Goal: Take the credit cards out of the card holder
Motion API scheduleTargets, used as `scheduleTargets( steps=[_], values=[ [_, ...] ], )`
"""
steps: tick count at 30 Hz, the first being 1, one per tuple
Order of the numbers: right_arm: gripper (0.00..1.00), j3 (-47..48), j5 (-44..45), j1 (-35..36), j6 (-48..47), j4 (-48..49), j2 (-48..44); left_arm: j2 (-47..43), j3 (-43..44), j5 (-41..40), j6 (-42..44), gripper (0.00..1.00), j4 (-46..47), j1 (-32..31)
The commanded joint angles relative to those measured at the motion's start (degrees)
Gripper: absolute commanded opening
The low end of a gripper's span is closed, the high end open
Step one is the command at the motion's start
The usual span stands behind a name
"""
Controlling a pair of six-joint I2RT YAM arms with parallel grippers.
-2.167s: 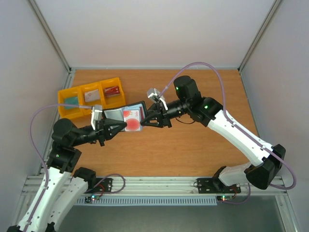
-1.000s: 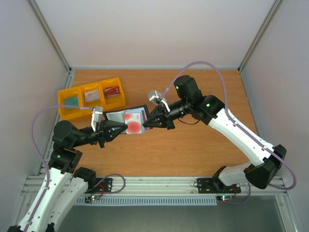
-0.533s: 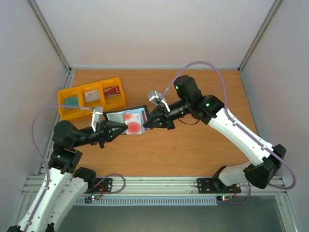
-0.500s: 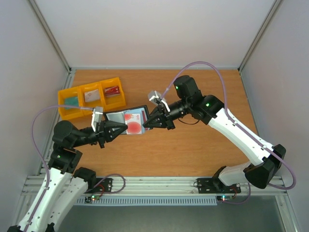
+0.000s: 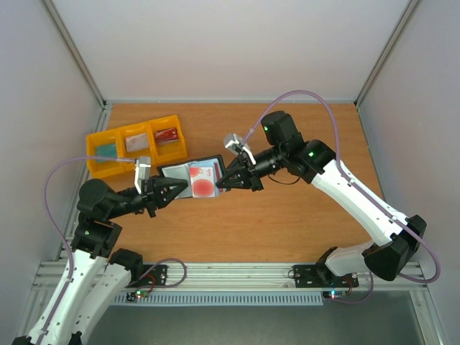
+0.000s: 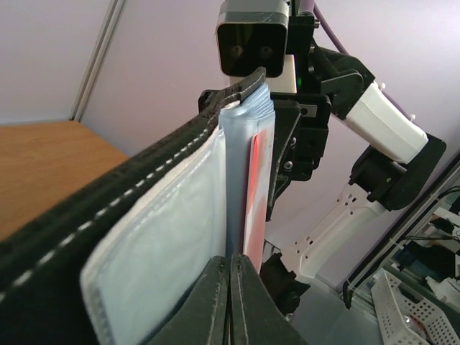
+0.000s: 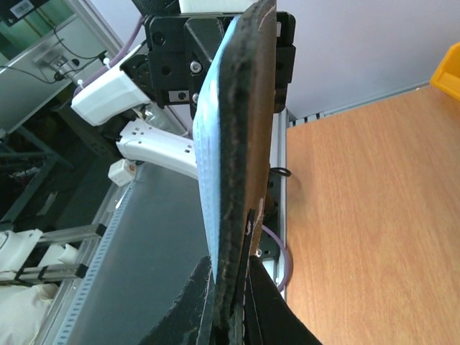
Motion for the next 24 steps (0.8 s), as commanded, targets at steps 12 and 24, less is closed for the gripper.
scheduleTargets(
  steps=[12,24],
  values=[
    [0.01,2.2,-2.7,0.3,0.3,0.3,-1.9,5.4,0.9,0.0,0.0,0.23,5.8,-1.0],
    [0.01,2.2,-3.1,0.4,0.3,1.0,-1.5,5.7,1.0,3.3,-0.3,0.07,8.3,-1.1]
  ],
)
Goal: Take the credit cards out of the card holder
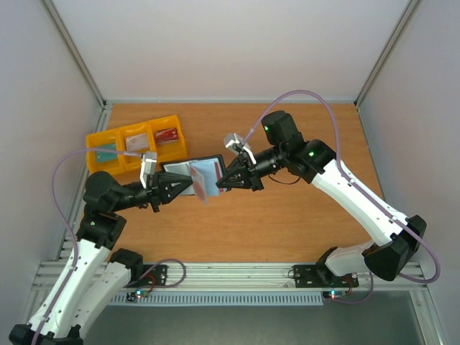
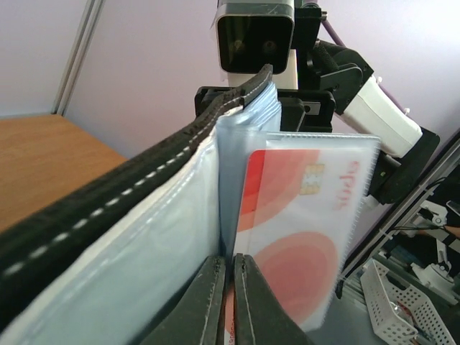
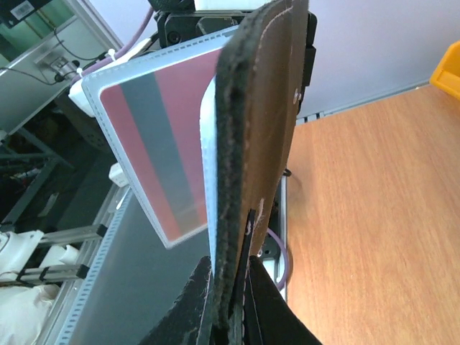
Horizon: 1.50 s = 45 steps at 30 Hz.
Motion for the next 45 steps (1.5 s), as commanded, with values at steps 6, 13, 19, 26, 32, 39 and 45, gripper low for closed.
scheduleTargets(
  steps=[6,13,19,26,32,39,45],
  values=[
    [0.01,2.2,-3.1,0.5,0.1,1.3,-1.3,1.0,0.8,0.6,-0.5,0.09,3.1,-0.3],
    [0.01,2.2,-3.0,0.5,0.0,1.9,-1.0,1.3,1.4,1.9,-1.0,0.15,3.2,-0.4],
    [0.01,2.3,-3.0,0.5,0.3,2.5,-0.6,0.7,1.9,2.4,-0.6,0.04,1.9,-0.8],
    [0.01,2.3,-3.4,0.5,0.3,3.0,-0.8,0.3,2.6,2.5,-0.8,0.00,1.5,-0.8],
    [0.01,2.2,-1.1,0.0,-1.8,0.3,-2.2,-1.4,2.8,-0.2,-1.0,0.00,-1.2,-0.6],
    [0.01,0.8,-0.8,-1.6,-2.6,-1.1,-4.2,-2.2,2.8,-0.3,-1.0,0.00,-2.0,1.0],
    [0.01,0.6,-1.7,-2.8,-2.8,-1.3,-4.5,-2.9,3.0,-0.2,-0.9,0.00,-2.6,2.0]
  ],
)
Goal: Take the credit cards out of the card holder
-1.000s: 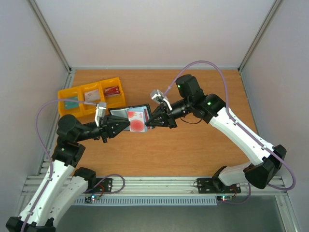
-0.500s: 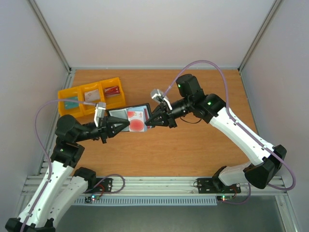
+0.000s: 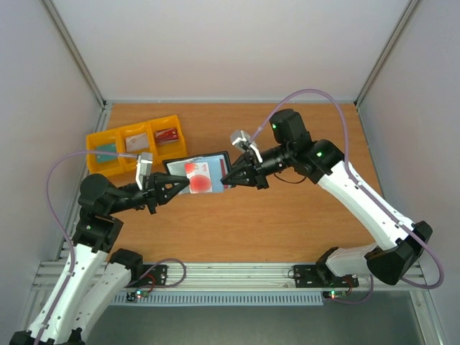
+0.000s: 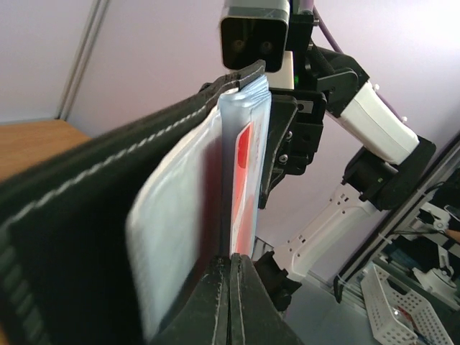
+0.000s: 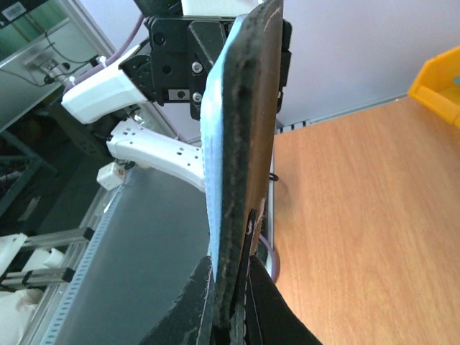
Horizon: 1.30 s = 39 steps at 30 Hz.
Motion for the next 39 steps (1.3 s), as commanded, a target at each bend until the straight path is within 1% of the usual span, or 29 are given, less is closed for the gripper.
scheduleTargets(
  steps=[1,5,9,12,14,16,18,20,25,29,31,32,33,36,39],
  values=[
    [0.01,0.3,-2.5,-1.6,-1.4,-0.8,-2.8,-1.4,1.9,-1.0,-0.2,0.00,-0.3,1.4],
    [0.01,0.3,-2.9,-1.8,-1.4,-1.0,-2.6,-1.4,2.0,-1.3,-0.8,0.00,0.7,2.1],
    [0.01,0.1,-3.2,-1.7,-1.2,-0.6,-2.7,-1.6,1.5,-0.9,0.5,0.00,-0.4,2.2],
    [0.01,0.1,-3.4,-1.7,0.0,0.4,-2.2,-1.3,0.5,0.3,0.7,0.00,2.2,2.2],
    [0.01,-0.1,-5.4,-1.6,1.5,2.2,-1.8,-0.7,0.3,0.2,-0.2,0.01,3.6,2.0],
    [0.01,0.0,-5.5,-0.5,2.1,3.5,-1.4,0.0,0.1,0.7,-0.3,0.12,5.0,1.3],
    [0.01,0.8,-3.9,0.8,1.0,2.6,-1.0,0.5,0.1,0.2,-0.7,0.23,5.3,0.5],
    [0.01,1.1,-4.5,1.2,0.8,2.5,-0.4,1.1,0.0,-0.3,-1.0,0.29,5.7,-0.2],
    [0.01,0.9,-5.8,1.2,1.1,3.6,-0.2,1.3,0.2,-1.0,-1.5,0.32,5.5,-0.5],
    [0.01,1.2,-5.7,1.3,1.2,3.5,0.5,1.1,0.0,0.9,-1.1,0.30,6.8,-0.7],
    [0.01,1.6,-5.3,1.3,0.9,3.0,1.0,1.2,0.2,2.5,-1.1,0.27,7.6,-1.0],
    [0.01,1.7,-5.1,1.2,0.8,2.7,1.1,1.2,0.5,3.2,-1.2,0.24,7.9,-1.1],
    [0.01,1.8,-4.7,1.3,0.3,2.4,1.2,1.3,0.7,3.9,-1.1,0.19,8.0,-1.4],
    [0.01,1.9,-3.1,1.0,-0.2,1.8,1.3,1.1,1.5,5.0,-0.7,0.02,7.8,-1.4],
    [0.01,2.1,-2.9,0.4,0.0,1.4,1.5,0.4,2.0,2.5,-0.9,0.00,4.3,-1.4]
  ],
)
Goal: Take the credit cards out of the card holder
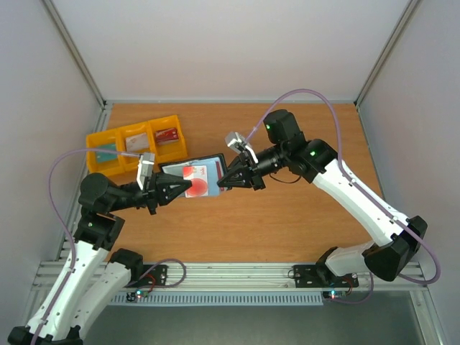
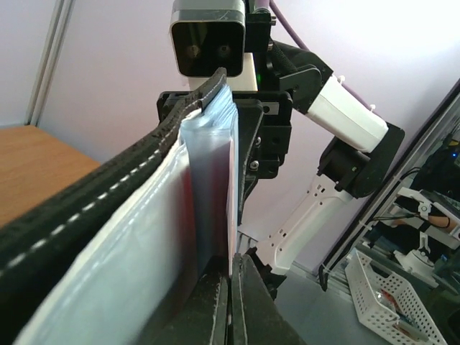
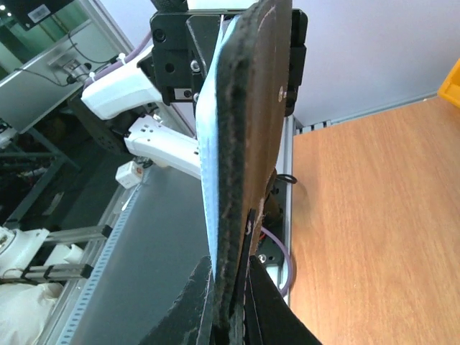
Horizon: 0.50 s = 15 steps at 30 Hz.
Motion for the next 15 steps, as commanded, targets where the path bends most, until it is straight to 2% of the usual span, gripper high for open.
scheduleTargets(
  steps=[1,5,9,15],
  values=[
    [0.01,1.8,0.4,-0.7,-0.7,0.2,-0.2,-1.1,1.8,-1.7,-0.2,0.00,-1.9,-0.2],
    [0.01,-2.3,0.6,-4.7,3.1,5.1,-2.2,-2.6,1.4,-8.1,-0.5,0.00,-6.0,1.8],
    [0.01,-7.6,-0.3,-9.6,9.1,11.7,-4.6,-2.2,0.6,-10.0,-3.7,0.00,-6.0,4.2],
    [0.01,-12.5,4.7,-15.3,19.0,19.0,-6.3,-1.0,1.6,-16.6,-8.0,0.00,-9.1,8.2]
  ],
)
